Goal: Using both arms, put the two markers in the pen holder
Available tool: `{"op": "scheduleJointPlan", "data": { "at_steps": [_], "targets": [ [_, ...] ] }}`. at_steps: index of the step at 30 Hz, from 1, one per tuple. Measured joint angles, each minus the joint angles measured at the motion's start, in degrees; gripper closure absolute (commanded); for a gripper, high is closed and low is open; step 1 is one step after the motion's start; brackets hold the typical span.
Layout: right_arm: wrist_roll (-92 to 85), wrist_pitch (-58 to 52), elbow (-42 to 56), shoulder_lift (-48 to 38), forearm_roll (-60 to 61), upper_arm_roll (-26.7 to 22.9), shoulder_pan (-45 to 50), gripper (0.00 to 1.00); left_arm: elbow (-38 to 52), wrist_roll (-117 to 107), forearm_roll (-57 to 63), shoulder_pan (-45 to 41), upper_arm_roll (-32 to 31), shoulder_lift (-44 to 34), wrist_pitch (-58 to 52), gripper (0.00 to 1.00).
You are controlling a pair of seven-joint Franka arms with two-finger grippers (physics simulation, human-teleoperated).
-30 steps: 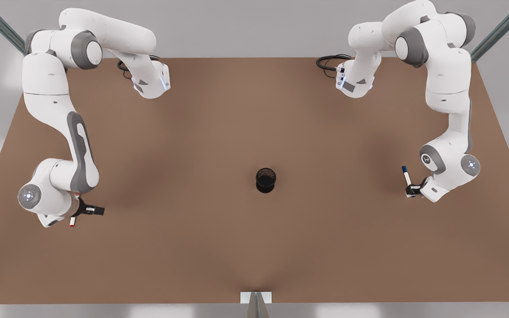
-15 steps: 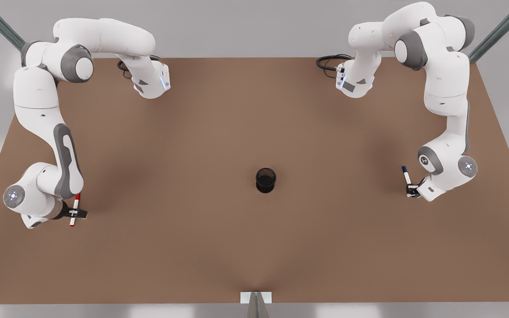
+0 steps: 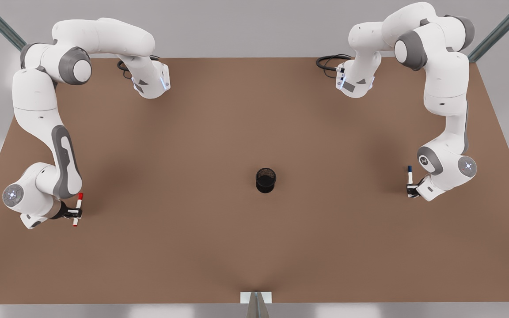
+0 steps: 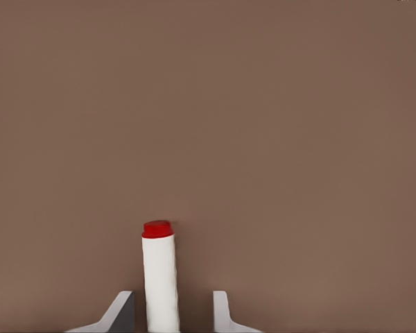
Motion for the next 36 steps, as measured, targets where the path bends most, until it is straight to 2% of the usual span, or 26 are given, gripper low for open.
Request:
{"op": "scheduleJointPlan", "data": {
  "at_steps": [1, 3, 8, 11, 12, 16, 22, 29, 32, 36],
  "targets": [
    [-0.3, 0.0, 0.0, 0.0, 0.0, 0.1, 0.0, 0.54, 0.0, -0.1, 0.0, 0.0, 0.0, 0.0, 0.0, 0.79],
    [-0.9, 0.1, 0.0, 0.0, 0.0, 0.1, 0.1, 0.58, 0.0, -0.4, 0.1, 0.0, 0.0, 0.0, 0.0, 0.79],
    [-2.0, 1.0, -0.4, 0.0, -0.1, 0.1, 0.1, 0.64, 0.3, -1.5, 0.2, -0.8, 0.0, -2.3, -0.8, 0.79],
    [-2.7, 1.2, -0.3, -0.1, 0.2, 0.1, 0.2, 0.77, 1.2, -2.3, 0.2, -1.3, -0.1, -4.2, -2.0, 0.79],
    [-3.0, 1.2, -0.3, -0.1, 0.3, 0.1, 0.3, 0.79, 2.2, -2.6, 0.2, -1.5, -0.2, -5.2, -2.7, 0.79],
    [-4.0, 0.4, 1.5, -0.8, 0.4, 0.6, 1.7, 0.79, 10.6, -4.1, -5.6, -1.8, -6.3, -10.0, -9.7, 0.79],
    [-4.6, -9.7, 12.9, -6.0, 0.4, 6.2, 6.1, 0.79, 16.3, -7.7, -16.1, -4.1, -20.6, -11.5, -18.1, 0.79],
    [-2.2, -18.5, 13.6, -13.3, 0.4, 15.3, 9.1, 0.79, 29.3, -13.5, -24.1, -17.4, -22.9, -4.8, -14.4, 0.79],
    [-0.9, -20.5, 13.6, -14.2, 0.4, 17.9, 9.1, 0.79, 30.9, -14.4, -25.3, -21.5, -24.9, -2.9, -8.9, 0.79],
    [0.6, -22.1, 13.5, -14.5, 0.4, 18.3, 8.8, 0.79, 26.9, -13.9, -27.2, -23.1, -25.6, -3.8, -3.6, 0.79]
  ]
}}
